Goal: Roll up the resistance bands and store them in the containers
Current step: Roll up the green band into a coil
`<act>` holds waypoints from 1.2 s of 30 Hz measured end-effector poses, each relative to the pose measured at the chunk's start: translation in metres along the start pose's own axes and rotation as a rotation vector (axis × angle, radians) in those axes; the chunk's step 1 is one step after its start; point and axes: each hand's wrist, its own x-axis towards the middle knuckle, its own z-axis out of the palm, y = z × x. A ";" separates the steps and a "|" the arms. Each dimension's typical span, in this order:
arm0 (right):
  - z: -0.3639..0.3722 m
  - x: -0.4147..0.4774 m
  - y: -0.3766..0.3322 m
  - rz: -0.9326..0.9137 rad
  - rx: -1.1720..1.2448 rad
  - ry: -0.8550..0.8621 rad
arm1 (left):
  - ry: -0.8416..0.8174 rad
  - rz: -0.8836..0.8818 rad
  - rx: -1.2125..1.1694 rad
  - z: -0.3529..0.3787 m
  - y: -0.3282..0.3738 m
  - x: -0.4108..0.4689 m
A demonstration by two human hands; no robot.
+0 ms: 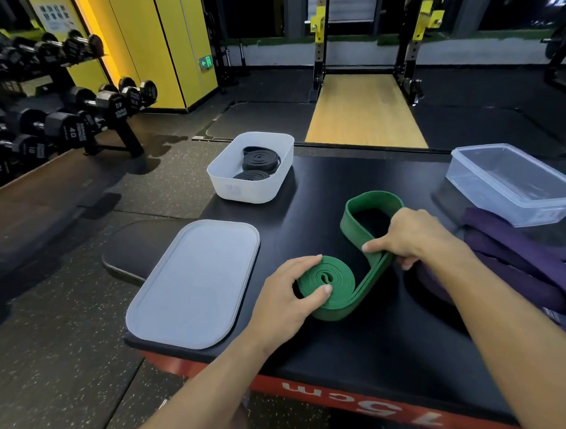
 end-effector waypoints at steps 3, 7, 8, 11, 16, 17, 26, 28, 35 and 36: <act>0.006 0.003 -0.002 0.003 -0.007 0.040 | -0.001 -0.006 -0.003 0.000 -0.001 0.000; 0.015 0.002 -0.005 0.011 -0.005 0.081 | -0.005 -0.007 -0.011 -0.001 -0.001 0.000; 0.018 0.002 -0.006 0.011 0.009 0.084 | -0.004 -0.008 -0.013 -0.001 -0.002 0.000; 0.026 -0.002 -0.011 -0.013 0.001 0.096 | -0.002 -0.010 -0.014 -0.001 -0.003 0.000; 0.023 -0.006 -0.006 -0.007 -0.059 0.121 | -0.004 -0.008 -0.017 0.000 -0.003 0.001; 0.022 -0.006 -0.005 -0.006 -0.057 0.138 | -0.003 -0.008 -0.017 0.000 -0.003 0.001; 0.026 -0.025 -0.016 -0.040 -0.018 0.000 | -0.001 -0.004 -0.021 0.000 -0.003 0.001; 0.024 -0.024 -0.018 -0.066 -0.003 -0.032 | -0.005 -0.010 -0.022 0.000 -0.004 0.002; 0.038 -0.031 -0.023 -0.112 0.059 0.074 | -0.026 -0.012 -0.014 0.000 -0.006 0.001; 0.041 -0.034 -0.021 -0.131 0.087 0.130 | -0.024 -0.011 -0.016 0.000 -0.006 0.002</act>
